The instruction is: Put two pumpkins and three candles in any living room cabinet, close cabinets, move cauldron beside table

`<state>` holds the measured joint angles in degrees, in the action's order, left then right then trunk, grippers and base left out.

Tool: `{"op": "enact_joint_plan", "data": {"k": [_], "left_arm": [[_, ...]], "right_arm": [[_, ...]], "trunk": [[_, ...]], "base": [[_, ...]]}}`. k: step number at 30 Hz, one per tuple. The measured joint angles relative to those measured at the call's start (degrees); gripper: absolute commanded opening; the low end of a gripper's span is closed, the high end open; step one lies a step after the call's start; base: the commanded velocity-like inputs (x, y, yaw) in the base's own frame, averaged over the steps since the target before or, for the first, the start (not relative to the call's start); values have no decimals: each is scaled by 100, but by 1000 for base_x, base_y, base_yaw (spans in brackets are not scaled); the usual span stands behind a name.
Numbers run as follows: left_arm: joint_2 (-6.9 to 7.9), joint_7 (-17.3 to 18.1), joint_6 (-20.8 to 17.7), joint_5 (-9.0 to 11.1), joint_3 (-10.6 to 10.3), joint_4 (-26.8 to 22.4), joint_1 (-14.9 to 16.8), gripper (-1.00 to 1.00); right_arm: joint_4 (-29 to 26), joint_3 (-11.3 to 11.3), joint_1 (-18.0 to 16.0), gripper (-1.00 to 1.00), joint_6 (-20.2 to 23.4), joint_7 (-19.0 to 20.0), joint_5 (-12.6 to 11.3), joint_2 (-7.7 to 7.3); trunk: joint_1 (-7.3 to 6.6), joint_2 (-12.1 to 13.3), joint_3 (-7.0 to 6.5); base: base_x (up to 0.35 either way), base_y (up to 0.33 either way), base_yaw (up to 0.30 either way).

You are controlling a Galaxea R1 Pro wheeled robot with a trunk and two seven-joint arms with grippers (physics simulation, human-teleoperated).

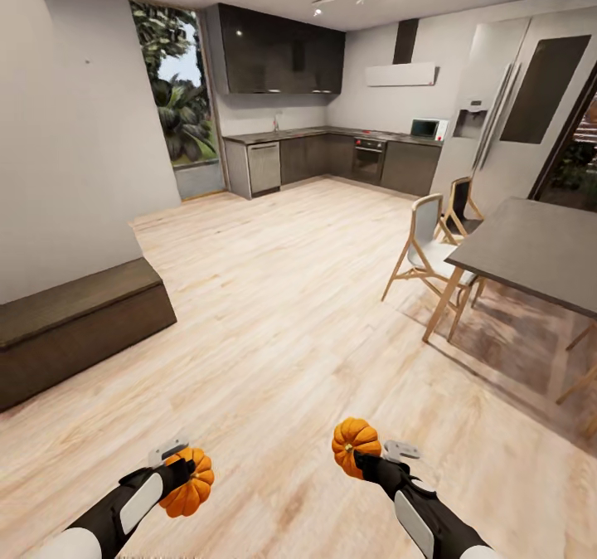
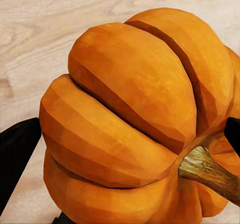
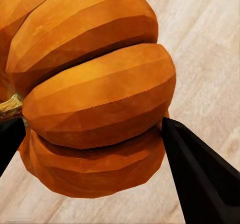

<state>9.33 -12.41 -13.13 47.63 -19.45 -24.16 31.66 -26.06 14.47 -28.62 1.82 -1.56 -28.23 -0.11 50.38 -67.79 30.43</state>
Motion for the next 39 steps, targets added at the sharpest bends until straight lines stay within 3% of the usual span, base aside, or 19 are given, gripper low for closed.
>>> {"op": "enact_joint_plan", "data": {"k": [32,39], "left_arm": [[0,17,0,19,4,-1,-4,-100],[0,16,0,40,3,-1,-4,-100]], "right_arm": [[0,1,0,-100,1,0,-1,-3],[-1,2,1,-100,1,0,-3,0]], "trunk": [[0,0,0],[0,0,0]], "base": [[0,1,291],[0,146,291]]}}
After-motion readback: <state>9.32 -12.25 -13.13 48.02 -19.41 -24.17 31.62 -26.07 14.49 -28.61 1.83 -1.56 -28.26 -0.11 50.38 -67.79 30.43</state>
